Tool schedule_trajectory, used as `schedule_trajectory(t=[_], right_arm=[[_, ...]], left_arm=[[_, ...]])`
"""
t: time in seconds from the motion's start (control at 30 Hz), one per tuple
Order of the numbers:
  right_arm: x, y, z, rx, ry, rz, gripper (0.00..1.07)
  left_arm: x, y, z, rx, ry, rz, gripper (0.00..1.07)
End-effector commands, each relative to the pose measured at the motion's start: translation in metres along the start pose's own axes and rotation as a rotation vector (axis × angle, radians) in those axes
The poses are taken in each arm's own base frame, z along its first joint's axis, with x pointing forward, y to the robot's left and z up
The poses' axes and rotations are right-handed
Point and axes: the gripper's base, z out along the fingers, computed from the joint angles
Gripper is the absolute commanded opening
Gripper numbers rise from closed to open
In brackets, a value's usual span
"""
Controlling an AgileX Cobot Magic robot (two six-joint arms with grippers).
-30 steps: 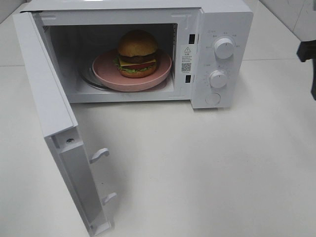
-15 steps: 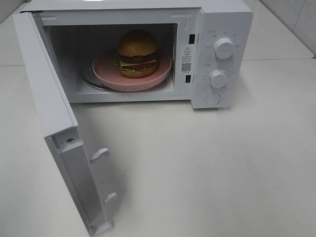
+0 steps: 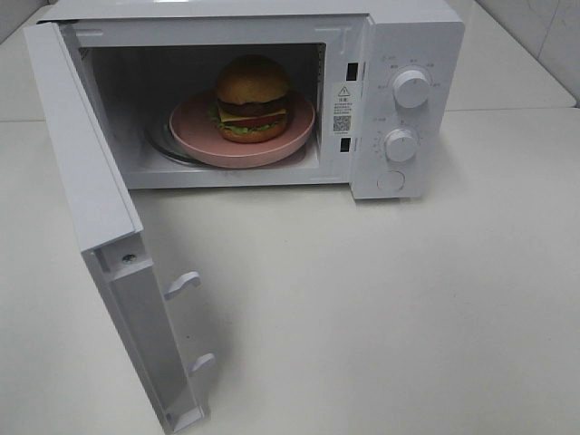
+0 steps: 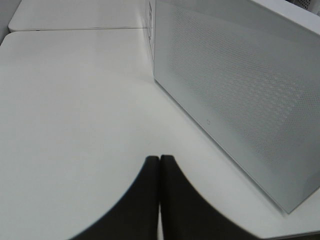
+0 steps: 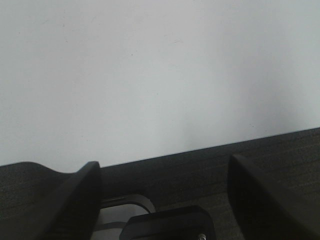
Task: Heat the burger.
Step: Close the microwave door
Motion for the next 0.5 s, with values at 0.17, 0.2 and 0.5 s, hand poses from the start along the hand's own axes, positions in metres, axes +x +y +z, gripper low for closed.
schedule_trajectory(t=[0.17, 0.2, 0.5], right_arm=[[0.012, -0.003, -0.015, -0.049, -0.203, -0.004, 0.66], [0.012, -0.003, -0.015, -0.049, -0.203, -0.004, 0.66], [0.032, -0.001, -0.034, -0.148, -0.391, -0.087, 0.56]], left_arm=[[0.001, -0.001, -0.002, 0.006, -0.030, -0.010, 0.00], [0.001, -0.001, -0.002, 0.006, -0.030, -0.010, 0.00], [0.001, -0.001, -0.002, 0.006, -0.030, -0.010, 0.00]])
